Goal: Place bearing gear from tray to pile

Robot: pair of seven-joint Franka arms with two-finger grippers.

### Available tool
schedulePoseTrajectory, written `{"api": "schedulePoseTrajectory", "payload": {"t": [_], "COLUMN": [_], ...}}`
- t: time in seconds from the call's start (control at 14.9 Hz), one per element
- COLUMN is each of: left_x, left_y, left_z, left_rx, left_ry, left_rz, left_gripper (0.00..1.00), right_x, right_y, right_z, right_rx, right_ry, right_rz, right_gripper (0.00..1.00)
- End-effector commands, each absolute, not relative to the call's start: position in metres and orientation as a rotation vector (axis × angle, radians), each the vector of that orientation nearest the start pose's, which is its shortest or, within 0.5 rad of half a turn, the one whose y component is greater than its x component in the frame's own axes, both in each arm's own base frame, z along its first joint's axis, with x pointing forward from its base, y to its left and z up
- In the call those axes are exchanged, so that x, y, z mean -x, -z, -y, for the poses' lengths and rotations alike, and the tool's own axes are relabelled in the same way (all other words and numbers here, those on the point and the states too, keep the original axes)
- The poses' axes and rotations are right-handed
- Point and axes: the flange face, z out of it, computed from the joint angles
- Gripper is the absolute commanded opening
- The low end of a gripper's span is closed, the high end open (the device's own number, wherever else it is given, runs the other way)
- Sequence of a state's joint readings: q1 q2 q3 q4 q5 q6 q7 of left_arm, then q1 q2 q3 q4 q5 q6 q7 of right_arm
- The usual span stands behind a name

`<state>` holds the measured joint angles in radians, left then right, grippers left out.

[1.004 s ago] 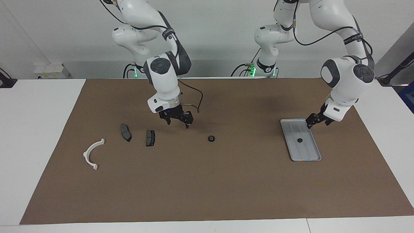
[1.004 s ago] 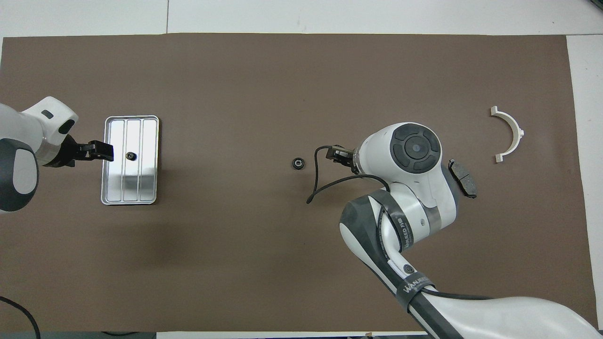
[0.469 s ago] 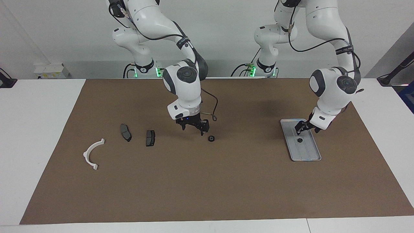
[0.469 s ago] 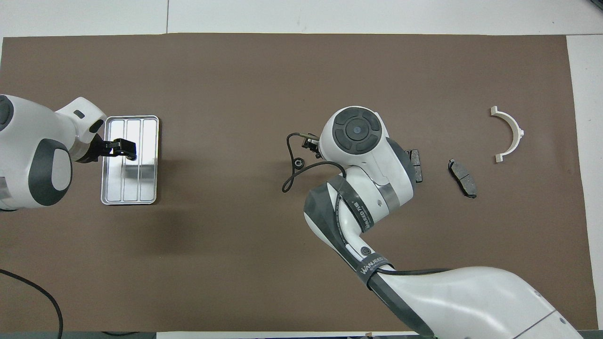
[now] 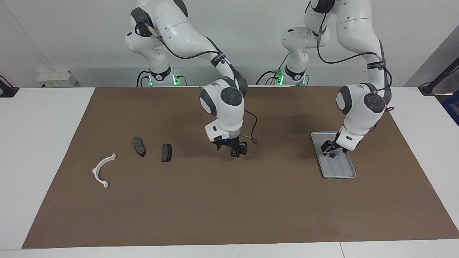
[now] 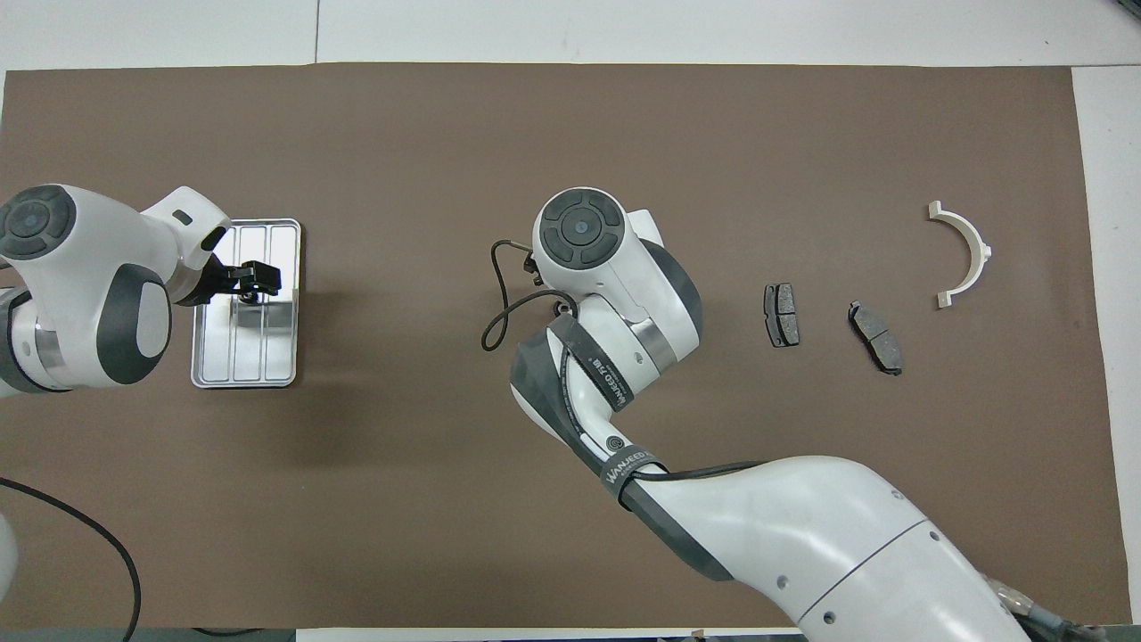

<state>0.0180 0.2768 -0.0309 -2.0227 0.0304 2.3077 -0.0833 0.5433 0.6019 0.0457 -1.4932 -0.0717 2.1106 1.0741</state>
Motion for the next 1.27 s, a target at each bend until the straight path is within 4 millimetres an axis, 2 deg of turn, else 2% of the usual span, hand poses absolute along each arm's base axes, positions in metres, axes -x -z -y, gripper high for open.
{"api": "schedulePoseTrajectory", "payload": {"t": [0.0,0.2,0.54,0.6,0.87,1.07,1.21], "left_x": [-0.591,-0.589,-0.583,-0.582,-0.582,-0.583,-0.583], "left_y": [-0.310,-0.308,-0.302,-0.302,-0.303,-0.302,-0.302], "left_z": [0.007,0.006,0.000,-0.001,-0.002,-0.001,-0.001], "left_rx": [3.121,3.122,3.121,3.121,3.121,3.121,3.121], "left_ry": [0.011,0.009,-0.010,-0.013,-0.013,-0.013,-0.013], "left_rz": [0.095,0.087,0.094,0.096,0.096,0.099,0.104], "left_gripper": [1.00,1.00,1.00,1.00,1.00,0.89,0.75], "right_x": [-0.598,-0.595,-0.577,-0.573,-0.573,-0.572,-0.572], "right_y": [-0.316,-0.310,-0.281,-0.280,-0.281,-0.281,-0.283], "right_z": [-0.403,-0.406,-0.403,-0.408,-0.407,-0.406,-0.407], "right_rx": [3.089,3.075,3.096,3.099,3.113,3.120,3.125], "right_ry": [0.096,0.113,0.093,0.091,0.078,0.069,0.059], "right_rz": [-0.724,-0.723,-0.699,-0.685,-0.687,-0.689,-0.688], "right_gripper": [1.00,1.00,1.00,1.00,1.00,0.97,0.85]}}
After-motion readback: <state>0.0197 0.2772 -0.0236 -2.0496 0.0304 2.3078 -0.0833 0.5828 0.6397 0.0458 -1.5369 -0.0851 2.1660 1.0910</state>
